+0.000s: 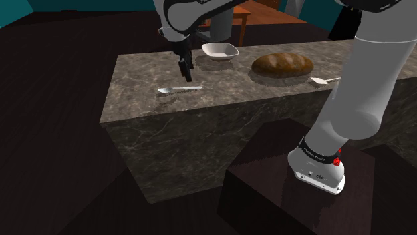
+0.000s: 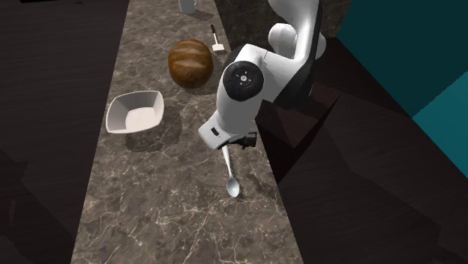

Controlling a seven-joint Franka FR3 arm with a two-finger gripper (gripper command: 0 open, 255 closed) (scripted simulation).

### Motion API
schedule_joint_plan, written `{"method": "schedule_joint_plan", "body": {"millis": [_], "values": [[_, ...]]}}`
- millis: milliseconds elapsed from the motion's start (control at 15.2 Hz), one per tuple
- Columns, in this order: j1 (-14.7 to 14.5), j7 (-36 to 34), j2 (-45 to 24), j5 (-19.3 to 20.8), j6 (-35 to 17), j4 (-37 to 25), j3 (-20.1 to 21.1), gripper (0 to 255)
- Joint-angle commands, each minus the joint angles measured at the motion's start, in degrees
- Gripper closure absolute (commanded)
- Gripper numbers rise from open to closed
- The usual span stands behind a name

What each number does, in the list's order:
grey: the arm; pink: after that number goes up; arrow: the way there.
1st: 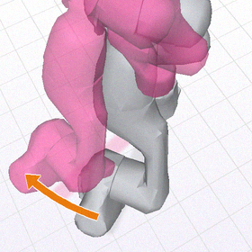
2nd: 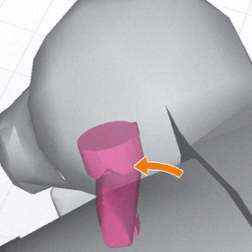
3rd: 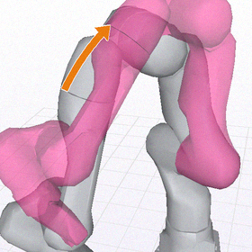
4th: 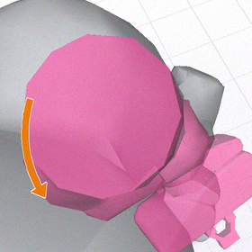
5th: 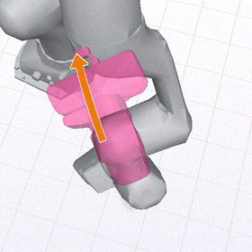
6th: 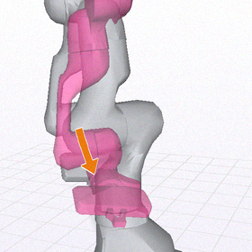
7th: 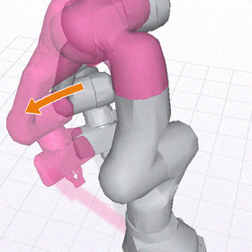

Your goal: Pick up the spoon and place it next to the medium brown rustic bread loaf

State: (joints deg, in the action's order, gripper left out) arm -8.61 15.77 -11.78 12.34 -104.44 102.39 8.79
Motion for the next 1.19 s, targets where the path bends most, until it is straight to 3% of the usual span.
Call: {"method": "schedule_joint_plan", "body": {"millis": [0, 132, 660, 1122], "values": [[-1.0, 0.7, -4.3, 1.5, -0.3, -3.7, 0.5, 0], [-1.9, 1.4, -8.1, 2.7, -0.1, -7.5, 0.9, 0], [-1.2, 1.0, -8.9, 3.3, -5.5, -2.9, 0.4, 0], [-1.2, 1.0, -8.9, 3.3, -5.5, -2.9, 0.4, 0]]}}
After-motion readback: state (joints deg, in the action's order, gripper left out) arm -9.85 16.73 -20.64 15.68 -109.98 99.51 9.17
